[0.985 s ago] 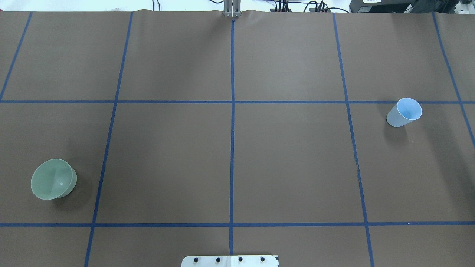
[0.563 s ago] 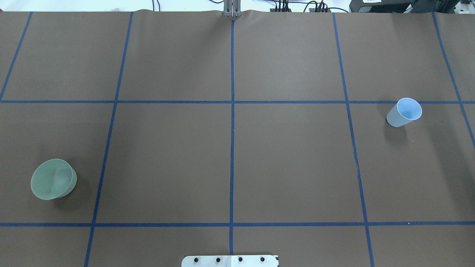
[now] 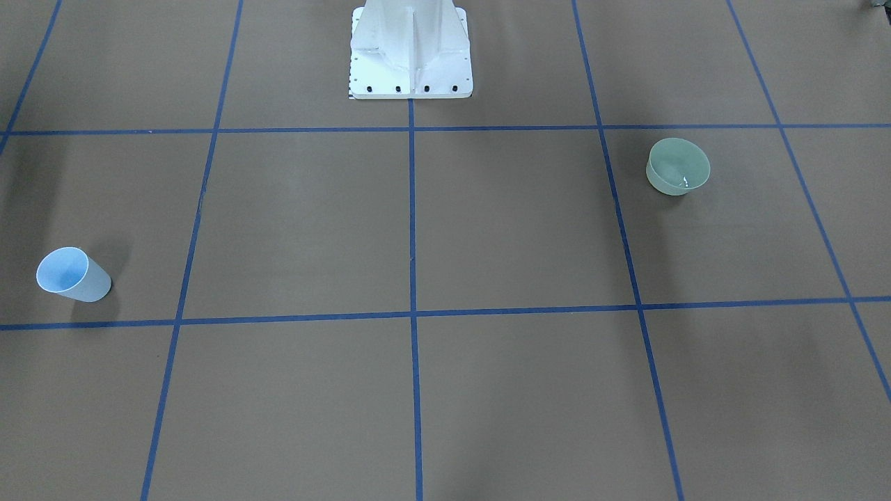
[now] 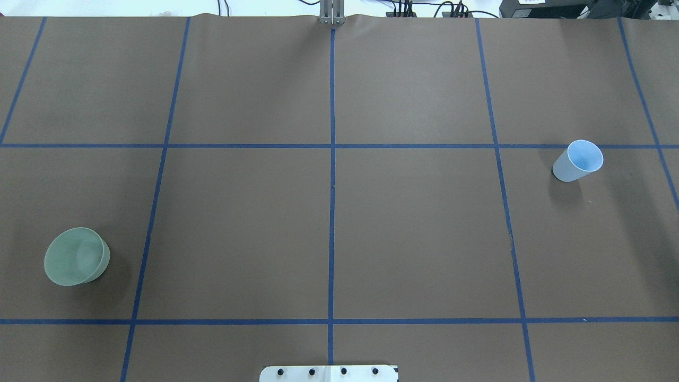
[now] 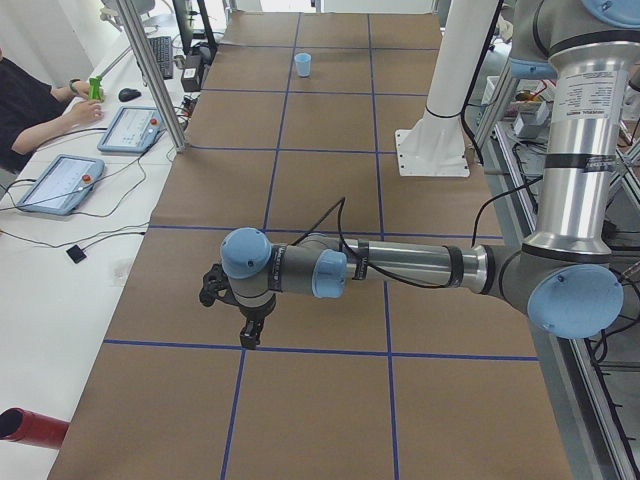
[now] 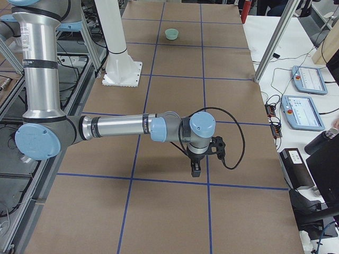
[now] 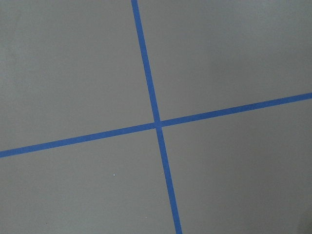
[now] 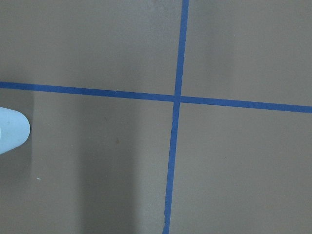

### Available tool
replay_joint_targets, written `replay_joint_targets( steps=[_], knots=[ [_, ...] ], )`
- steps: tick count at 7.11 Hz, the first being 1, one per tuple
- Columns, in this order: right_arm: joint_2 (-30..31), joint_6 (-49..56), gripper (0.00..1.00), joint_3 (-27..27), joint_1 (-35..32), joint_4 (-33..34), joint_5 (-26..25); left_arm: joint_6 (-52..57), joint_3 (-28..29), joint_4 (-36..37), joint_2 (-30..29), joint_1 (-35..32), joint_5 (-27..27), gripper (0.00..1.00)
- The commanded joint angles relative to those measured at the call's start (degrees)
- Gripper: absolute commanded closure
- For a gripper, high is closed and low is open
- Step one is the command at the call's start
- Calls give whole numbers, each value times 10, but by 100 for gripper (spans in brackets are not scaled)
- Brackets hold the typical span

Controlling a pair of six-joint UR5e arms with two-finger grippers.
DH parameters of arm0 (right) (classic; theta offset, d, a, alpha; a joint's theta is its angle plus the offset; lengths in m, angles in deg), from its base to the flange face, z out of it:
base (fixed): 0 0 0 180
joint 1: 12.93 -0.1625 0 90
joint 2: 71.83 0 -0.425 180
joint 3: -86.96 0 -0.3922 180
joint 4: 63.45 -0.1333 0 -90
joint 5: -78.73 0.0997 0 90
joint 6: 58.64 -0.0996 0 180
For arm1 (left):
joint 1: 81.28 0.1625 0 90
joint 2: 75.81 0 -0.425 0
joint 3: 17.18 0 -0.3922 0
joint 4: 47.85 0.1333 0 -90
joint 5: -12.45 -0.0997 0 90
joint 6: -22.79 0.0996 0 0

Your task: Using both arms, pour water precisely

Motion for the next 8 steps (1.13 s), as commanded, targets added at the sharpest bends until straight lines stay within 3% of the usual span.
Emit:
replay_joint_targets(
  steps=[1, 8],
  knots=[
    [0, -2, 0, 10, -2, 2, 0, -30, -8, -7, 4, -1, -5, 0],
    [27, 1, 0, 3, -15, -1, 22, -48, -19, -4, 5, 0, -27, 0]
  ],
)
